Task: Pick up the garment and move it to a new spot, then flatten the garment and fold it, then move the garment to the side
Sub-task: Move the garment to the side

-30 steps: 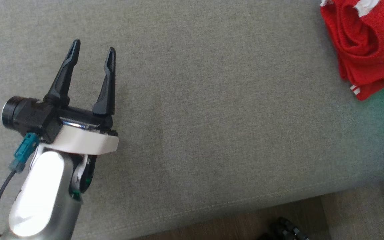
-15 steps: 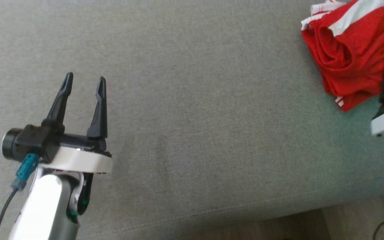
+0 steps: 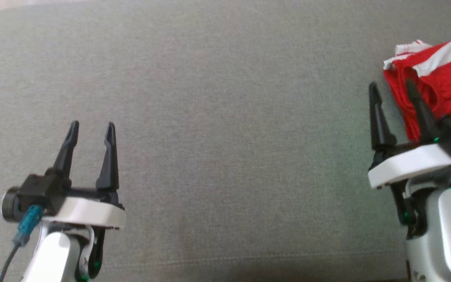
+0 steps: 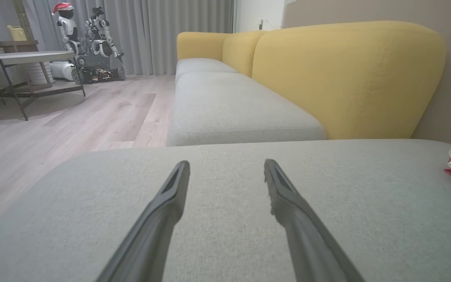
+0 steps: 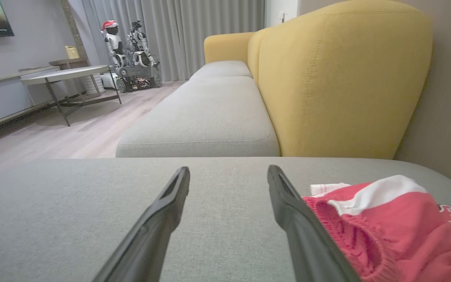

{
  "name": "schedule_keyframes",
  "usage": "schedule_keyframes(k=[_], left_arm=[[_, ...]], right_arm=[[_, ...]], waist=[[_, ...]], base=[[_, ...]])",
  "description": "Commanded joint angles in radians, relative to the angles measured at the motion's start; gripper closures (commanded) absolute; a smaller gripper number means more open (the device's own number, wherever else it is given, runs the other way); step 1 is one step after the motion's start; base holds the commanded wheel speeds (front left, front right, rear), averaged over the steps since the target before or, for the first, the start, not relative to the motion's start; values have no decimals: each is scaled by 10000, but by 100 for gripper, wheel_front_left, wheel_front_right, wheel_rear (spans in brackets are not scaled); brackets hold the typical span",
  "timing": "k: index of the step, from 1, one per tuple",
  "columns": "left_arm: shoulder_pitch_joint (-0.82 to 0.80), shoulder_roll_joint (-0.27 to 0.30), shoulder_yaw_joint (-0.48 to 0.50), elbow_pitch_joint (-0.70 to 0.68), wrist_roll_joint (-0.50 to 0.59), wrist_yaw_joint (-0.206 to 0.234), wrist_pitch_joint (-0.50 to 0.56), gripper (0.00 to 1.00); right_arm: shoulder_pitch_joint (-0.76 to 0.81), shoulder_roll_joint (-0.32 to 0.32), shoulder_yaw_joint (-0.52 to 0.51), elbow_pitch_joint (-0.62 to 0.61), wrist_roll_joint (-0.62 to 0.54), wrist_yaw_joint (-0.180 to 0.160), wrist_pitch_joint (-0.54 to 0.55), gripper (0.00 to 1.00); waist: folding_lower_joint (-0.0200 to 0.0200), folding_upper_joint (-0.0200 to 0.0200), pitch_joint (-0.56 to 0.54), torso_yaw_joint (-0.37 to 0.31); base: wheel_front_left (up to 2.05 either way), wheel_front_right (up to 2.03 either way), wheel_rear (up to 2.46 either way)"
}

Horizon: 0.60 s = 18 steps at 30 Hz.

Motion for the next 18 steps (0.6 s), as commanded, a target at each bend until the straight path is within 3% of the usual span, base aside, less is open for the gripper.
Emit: schedule_keyframes(k=[1,18], left_arm=[[-120,262,389,-248,-71,48,-34,0],[954,379,113,34,-165,134,115,0]], right_arm=[[-1,54,247,-269,54,-9,-127,0],[1410,105,319,224,156,-9,-347,0]], waist=[[0,0,-233,202],[0,0,-1637,262]], base=[[0,0,0],[0,0,0]])
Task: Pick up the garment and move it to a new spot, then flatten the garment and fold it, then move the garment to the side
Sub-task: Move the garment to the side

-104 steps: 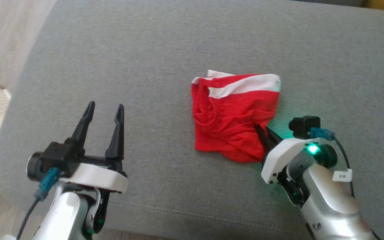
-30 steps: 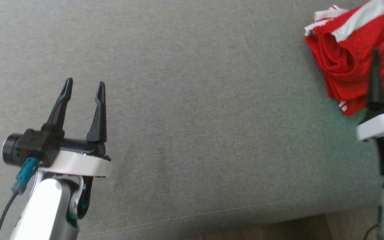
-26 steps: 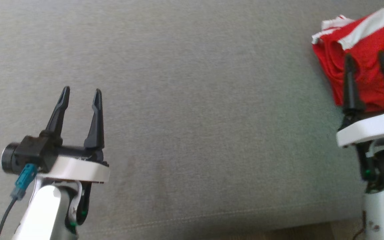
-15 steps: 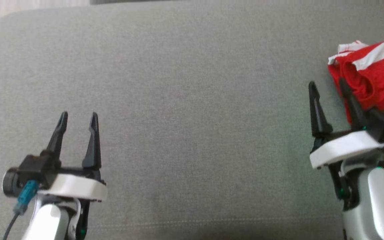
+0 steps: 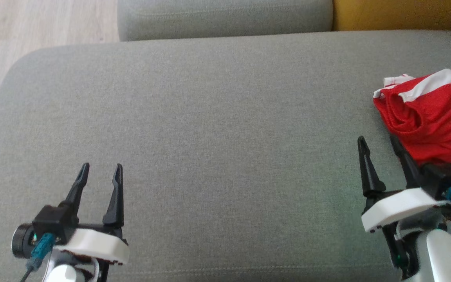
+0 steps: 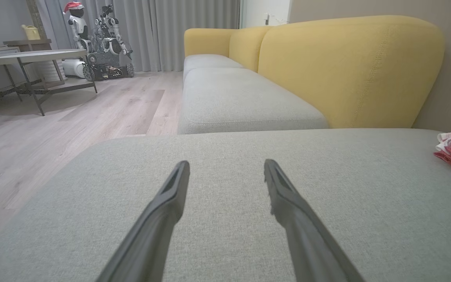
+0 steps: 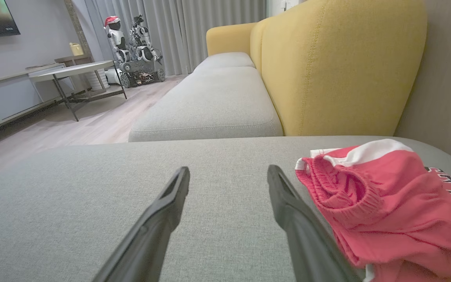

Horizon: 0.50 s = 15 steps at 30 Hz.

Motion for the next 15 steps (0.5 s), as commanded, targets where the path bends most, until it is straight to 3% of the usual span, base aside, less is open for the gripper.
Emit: schedule_keyframes(k=[1,15], left_arm=[[-260,245,347,-233,-67,46,25,0],[35,331,218,-215,-104,173,164,0]], right_arm=[[-133,-3,205,-335,73,-7,-27,0],[448,-2,75,-660,28,-7,200,0]], waist=[[0,-1,-172,-15],[0,-1,-506,-65]], base=[[0,0,0],[0,0,0]])
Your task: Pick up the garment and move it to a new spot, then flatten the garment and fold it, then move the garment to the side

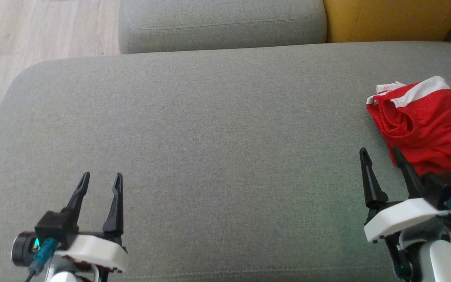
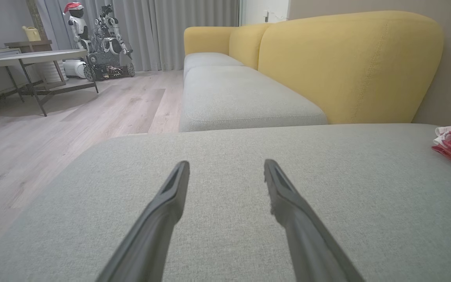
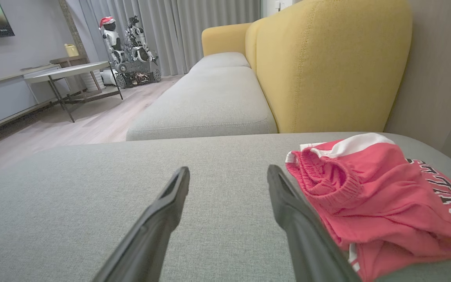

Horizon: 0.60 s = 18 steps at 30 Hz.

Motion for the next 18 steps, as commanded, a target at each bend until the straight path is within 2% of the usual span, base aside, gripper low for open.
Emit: schedule_keyframes(k=[1,18], left_arm=[[-251,228,329,-308,-107,64,-7,0],[-362,287,269,-277,-195,149,2,0]], right_arm=[[-150,-23,192,-429,-8,-9,41,0],[-189,-22,174,-456,36,-9,59,0]], waist=[[0,-1,1,-4],[0,-1,60,-12]], base=[[0,0,0],[0,0,0]])
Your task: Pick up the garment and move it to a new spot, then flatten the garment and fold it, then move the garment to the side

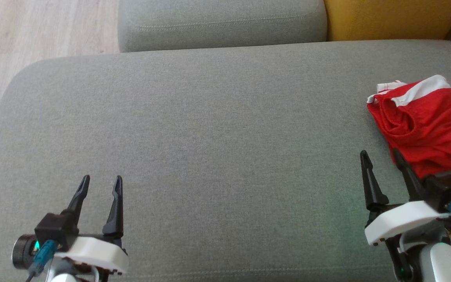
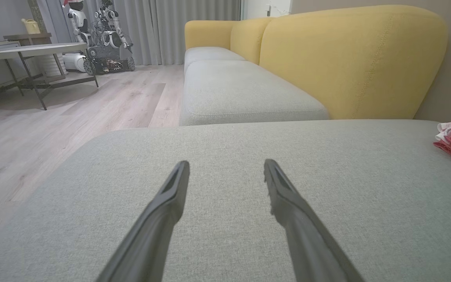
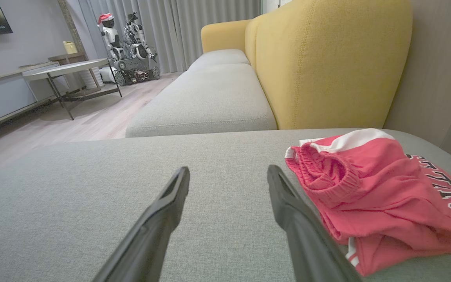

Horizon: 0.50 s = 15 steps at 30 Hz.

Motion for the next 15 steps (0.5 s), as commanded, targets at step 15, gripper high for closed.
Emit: schedule_keyframes(k=[15], left_arm=[[-494,240,283,-222,-152,106,-54,0]], right_arm=[[-354,-26,209,-315,103,-9,124,0]], waist=[[0,0,-45,0]], base=[[0,0,0]])
